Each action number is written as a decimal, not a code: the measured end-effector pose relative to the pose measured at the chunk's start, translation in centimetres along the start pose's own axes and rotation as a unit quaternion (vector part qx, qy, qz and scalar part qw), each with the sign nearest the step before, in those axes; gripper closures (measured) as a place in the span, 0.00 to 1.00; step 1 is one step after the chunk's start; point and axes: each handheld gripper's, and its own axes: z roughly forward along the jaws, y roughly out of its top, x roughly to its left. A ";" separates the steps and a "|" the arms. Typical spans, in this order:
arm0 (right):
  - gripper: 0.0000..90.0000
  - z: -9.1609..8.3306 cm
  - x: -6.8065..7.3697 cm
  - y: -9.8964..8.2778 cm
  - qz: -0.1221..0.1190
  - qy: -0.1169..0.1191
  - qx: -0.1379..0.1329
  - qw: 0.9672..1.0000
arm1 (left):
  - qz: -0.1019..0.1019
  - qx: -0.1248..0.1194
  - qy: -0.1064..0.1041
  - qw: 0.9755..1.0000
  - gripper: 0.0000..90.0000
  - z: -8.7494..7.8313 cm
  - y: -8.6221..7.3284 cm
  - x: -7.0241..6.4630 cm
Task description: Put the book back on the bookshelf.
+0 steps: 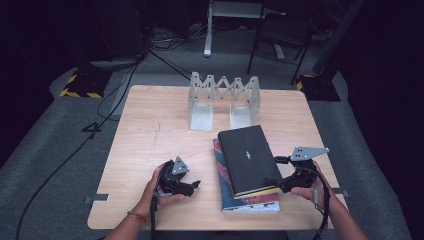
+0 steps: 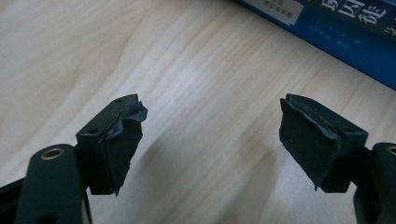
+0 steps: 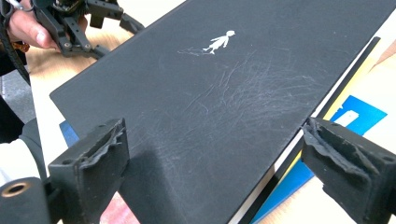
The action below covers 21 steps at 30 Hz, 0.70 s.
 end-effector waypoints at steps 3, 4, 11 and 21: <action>0.09 0.3 0.7 0.2 -0.006 -0.004 0.001 1.000 | 0.010 -0.008 0.000 1.000 0.25 0.2 0.7 -0.2; 0.09 0.4 1.0 0.2 -0.008 -0.006 0.000 1.000 | 0.011 -0.011 -0.003 1.000 0.25 0.2 1.0 -0.3; 0.09 0.6 2.1 0.2 -0.013 -0.008 0.002 1.000 | 0.027 -0.027 -0.012 0.999 0.30 0.6 2.4 -0.6; 0.15 0.3 2.2 0.4 -0.028 -0.001 0.006 1.000 | 0.045 -0.031 -0.017 0.998 0.35 1.8 4.0 -0.9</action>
